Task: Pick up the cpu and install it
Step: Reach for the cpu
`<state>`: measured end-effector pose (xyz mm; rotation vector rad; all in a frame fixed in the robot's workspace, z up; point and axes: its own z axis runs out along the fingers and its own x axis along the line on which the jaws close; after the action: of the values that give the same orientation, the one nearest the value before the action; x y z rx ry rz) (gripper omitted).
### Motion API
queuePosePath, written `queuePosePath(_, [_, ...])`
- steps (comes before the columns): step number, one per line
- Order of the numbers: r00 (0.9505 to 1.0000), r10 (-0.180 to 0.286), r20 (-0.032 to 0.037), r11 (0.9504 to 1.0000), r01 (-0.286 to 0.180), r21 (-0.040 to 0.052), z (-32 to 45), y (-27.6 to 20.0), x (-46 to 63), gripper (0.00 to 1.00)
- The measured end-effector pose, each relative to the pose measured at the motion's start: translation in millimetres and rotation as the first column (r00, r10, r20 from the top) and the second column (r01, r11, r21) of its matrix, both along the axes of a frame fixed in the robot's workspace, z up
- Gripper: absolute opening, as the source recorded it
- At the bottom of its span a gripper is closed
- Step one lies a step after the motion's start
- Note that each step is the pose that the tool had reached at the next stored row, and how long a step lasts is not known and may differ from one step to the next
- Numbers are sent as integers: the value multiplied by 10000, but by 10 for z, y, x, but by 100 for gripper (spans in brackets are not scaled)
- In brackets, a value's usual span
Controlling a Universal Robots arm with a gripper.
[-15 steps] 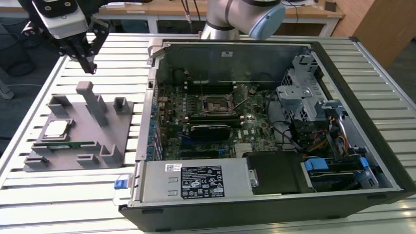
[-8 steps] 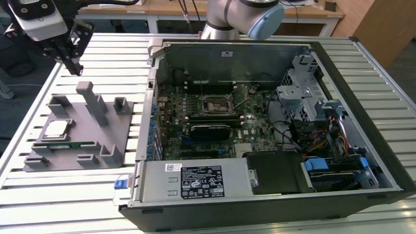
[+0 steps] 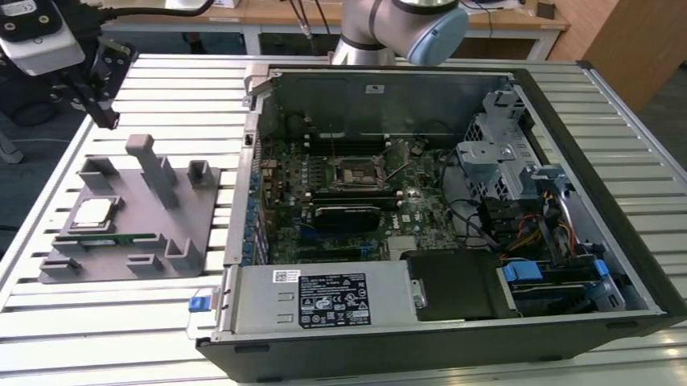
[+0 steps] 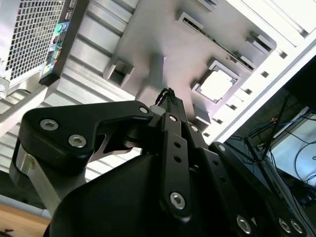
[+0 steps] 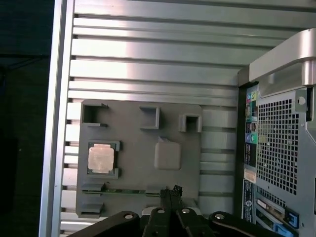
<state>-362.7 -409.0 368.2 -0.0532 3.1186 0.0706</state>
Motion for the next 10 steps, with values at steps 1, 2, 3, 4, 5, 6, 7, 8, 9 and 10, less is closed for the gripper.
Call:
queuePosePath(1, [10000,0,-3,10000,0,0,-13,0,-23,11])
queuePosePath(2, [10000,8,-5,10000,-8,1,-25,0,-47,11])
queuePosePath(3, [10000,39,-7,10000,-39,3,-40,0,-64,11])
queuePosePath(4, [10000,82,-16,10000,-82,3,-54,-1,-71,11])
queuePosePath(5, [9999,132,-34,9999,-132,2,-66,-2,-76,11])
queuePosePath(6, [9998,182,-58,9998,-182,2,-80,-3,-80,11])
queuePosePath(7, [9997,229,-80,9997,-229,2,-95,-3,-85,11])
queuePosePath(8, [9996,267,-99,9996,-267,3,-111,-2,-93,11])
queuePosePath(9, [9995,294,-112,9996,-294,3,-127,-2,-107,11])
queuePosePath(10, [9994,311,-126,9995,-311,-1,-141,-3,-128,11])
